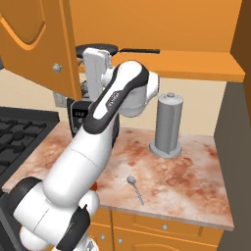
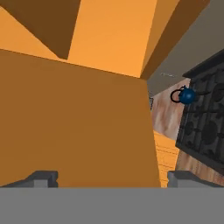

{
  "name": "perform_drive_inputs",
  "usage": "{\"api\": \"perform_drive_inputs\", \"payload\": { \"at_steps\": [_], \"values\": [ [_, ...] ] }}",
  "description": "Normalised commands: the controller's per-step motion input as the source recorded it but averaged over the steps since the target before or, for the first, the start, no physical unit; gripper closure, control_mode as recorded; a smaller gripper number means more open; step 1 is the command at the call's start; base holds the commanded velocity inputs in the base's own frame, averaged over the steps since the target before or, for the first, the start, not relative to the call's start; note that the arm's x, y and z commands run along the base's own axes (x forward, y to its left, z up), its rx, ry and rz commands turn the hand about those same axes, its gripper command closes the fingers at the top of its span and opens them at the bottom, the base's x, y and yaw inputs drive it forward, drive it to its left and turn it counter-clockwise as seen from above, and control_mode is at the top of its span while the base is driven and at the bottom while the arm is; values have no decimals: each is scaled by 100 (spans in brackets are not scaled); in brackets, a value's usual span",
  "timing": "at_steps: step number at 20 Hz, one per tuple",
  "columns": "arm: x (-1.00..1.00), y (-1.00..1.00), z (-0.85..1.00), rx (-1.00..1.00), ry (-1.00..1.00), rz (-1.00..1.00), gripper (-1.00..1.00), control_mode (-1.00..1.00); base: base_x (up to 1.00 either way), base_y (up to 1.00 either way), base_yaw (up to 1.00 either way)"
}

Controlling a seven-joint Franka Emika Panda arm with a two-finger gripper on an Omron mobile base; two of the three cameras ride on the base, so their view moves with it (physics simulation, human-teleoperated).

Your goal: Pick the pan from the cabinet and place it on the stove. Then turn on the stove burner for the pan.

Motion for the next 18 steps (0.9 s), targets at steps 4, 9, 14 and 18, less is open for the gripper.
{"api": "perform_drive_inputs", "payload": {
  "at_steps": [4,9,14,18],
  "values": [
    [-84,43,0,0,-1,3,-100,-100,0,0,0],
    [-72,57,0,-1,0,6,-100,-100,0,0,0],
    [-64,64,0,-1,0,8,-100,-100,0,0,0],
    [-60,66,0,-1,0,8,-100,-100,0,0,0]
  ]
}}
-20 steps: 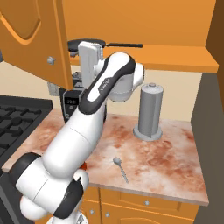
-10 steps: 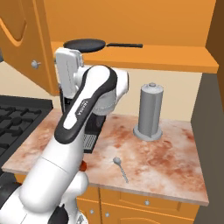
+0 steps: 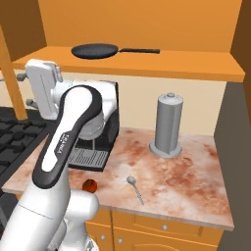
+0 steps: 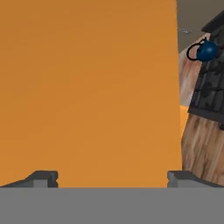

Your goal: Pick the pan from the cabinet and place it on the stove. Then turn on the stove burner for the pan.

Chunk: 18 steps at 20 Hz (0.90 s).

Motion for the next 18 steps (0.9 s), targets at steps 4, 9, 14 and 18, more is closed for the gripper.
{"api": "perform_drive_inputs", "payload": {
  "at_steps": [4,9,14,18],
  "values": [
    [-58,67,0,-2,0,8,-100,-100,0,0,0],
    [-54,70,0,-3,0,8,-100,-100,0,0,0],
    [-47,68,0,-3,0,7,-100,-100,0,0,0],
    [-44,65,0,-3,0,6,-100,-100,0,0,0]
  ]
}}
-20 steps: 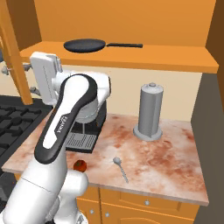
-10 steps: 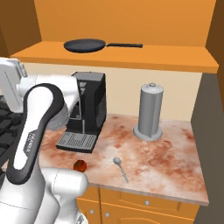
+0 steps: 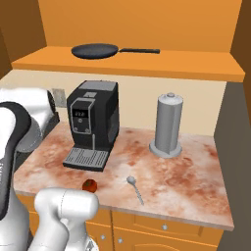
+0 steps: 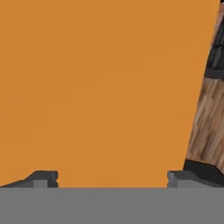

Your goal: Pick the pan from the cabinet and place it on the stove. Then turn on the stove burner for the pan.

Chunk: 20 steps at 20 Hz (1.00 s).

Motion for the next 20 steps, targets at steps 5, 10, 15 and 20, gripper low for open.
{"api": "perform_drive_inputs", "payload": {
  "at_steps": [5,10,15,20],
  "values": [
    [-40,61,0,-5,0,2,-100,-100,0,0,0],
    [-46,50,0,-6,0,0,-100,-100,0,0,0],
    [-35,16,0,-4,0,0,-100,-100,0,0,0],
    [-8,0,-2,-5,-1,2,-100,-100,0,0,0]
  ]
}}
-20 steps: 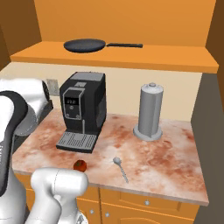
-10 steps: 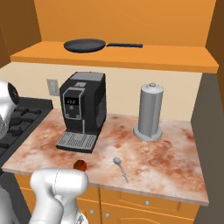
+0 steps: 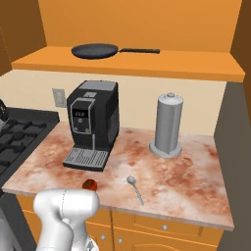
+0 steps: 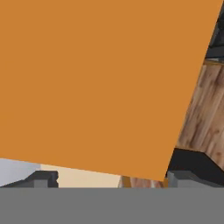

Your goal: Pick the pan from the cabinet and place it on the stove. Then turn on the stove burner for the pan.

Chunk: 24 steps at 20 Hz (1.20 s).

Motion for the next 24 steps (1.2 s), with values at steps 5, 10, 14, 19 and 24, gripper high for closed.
{"api": "perform_drive_inputs", "payload": {
  "at_steps": [5,10,14,19,24],
  "values": [
    [0,-16,0,-11,-15,0,-100,-100,0,0,0],
    [0,-43,2,-13,-19,-2,-100,-100,0,0,0],
    [0,-53,7,-12,-17,-6,-100,-100,0,0,0],
    [0,-56,8,-8,-13,-16,-100,-100,0,0,0],
    [0,-44,4,-7,-9,-32,-100,-100,0,0,0]
  ]
}}
